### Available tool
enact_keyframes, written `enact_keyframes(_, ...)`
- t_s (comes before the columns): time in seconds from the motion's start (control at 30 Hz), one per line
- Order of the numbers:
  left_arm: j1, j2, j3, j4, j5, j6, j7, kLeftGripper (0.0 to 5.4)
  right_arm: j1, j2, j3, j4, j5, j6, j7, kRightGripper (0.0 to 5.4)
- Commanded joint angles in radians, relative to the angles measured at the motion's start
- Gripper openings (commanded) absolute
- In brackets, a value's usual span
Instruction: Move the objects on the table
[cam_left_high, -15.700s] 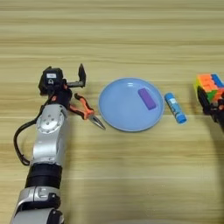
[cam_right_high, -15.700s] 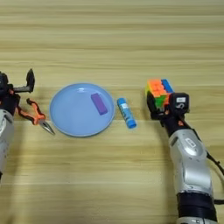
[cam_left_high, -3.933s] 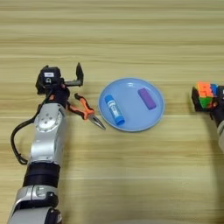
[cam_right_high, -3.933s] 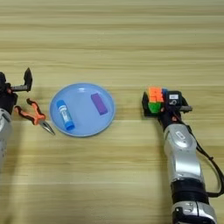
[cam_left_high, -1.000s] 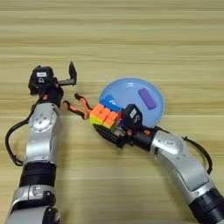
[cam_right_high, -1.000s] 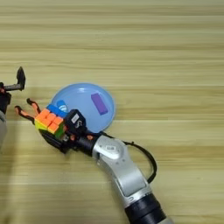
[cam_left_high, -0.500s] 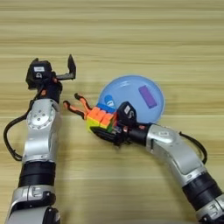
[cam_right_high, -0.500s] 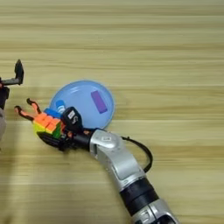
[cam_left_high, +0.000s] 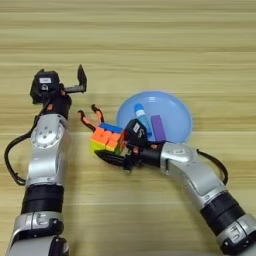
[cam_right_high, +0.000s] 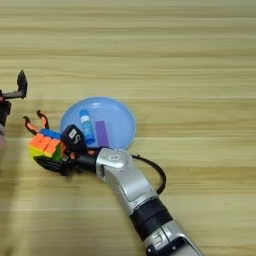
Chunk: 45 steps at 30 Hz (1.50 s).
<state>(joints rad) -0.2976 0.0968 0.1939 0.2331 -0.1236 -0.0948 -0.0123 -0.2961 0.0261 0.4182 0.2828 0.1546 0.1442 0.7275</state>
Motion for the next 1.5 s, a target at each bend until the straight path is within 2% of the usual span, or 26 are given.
enact_keyframes(0.03,-0.013,0.007,0.003,0.016,-0.004,0.001,-0.004,5.4,-0.002,0.016,0.03,-0.057,-0.01,-0.009,0.013,3.33)
enact_keyframes(0.23,-0.014,0.006,0.004,0.023,-0.003,-0.004,-0.001,5.4,-0.004,0.025,0.064,-0.053,-0.031,-0.012,0.009,3.33)
enact_keyframes(0.37,-0.015,0.004,0.001,0.025,-0.001,-0.006,-0.001,5.4,-0.018,0.035,0.094,-0.013,-0.068,-0.016,-0.006,3.33)
enact_keyframes(0.73,-0.011,0.001,0.0,0.016,-0.001,-0.005,0.003,5.4,-0.058,0.057,0.089,0.126,-0.154,-0.029,-0.088,3.33)
enact_keyframes(1.03,-0.01,0.001,-0.001,0.007,-0.002,0.0,0.004,5.4,-0.067,0.066,0.091,0.153,-0.165,-0.039,-0.09,3.33)
enact_keyframes(1.1,-0.008,0.001,-0.001,0.006,-0.002,0.0,0.003,5.4,-0.065,0.066,0.092,0.153,-0.167,-0.038,-0.09,3.71)
enact_keyframes(1.33,-0.007,0.001,0.0,0.008,-0.003,-0.001,0.003,5.4,-0.059,0.066,0.094,0.146,-0.167,-0.048,-0.085,4.33)
enact_keyframes(1.5,-0.007,0.003,0.0,0.009,-0.003,-0.001,0.001,5.4,-0.053,0.063,0.08,0.107,-0.158,-0.056,-0.094,5.0)
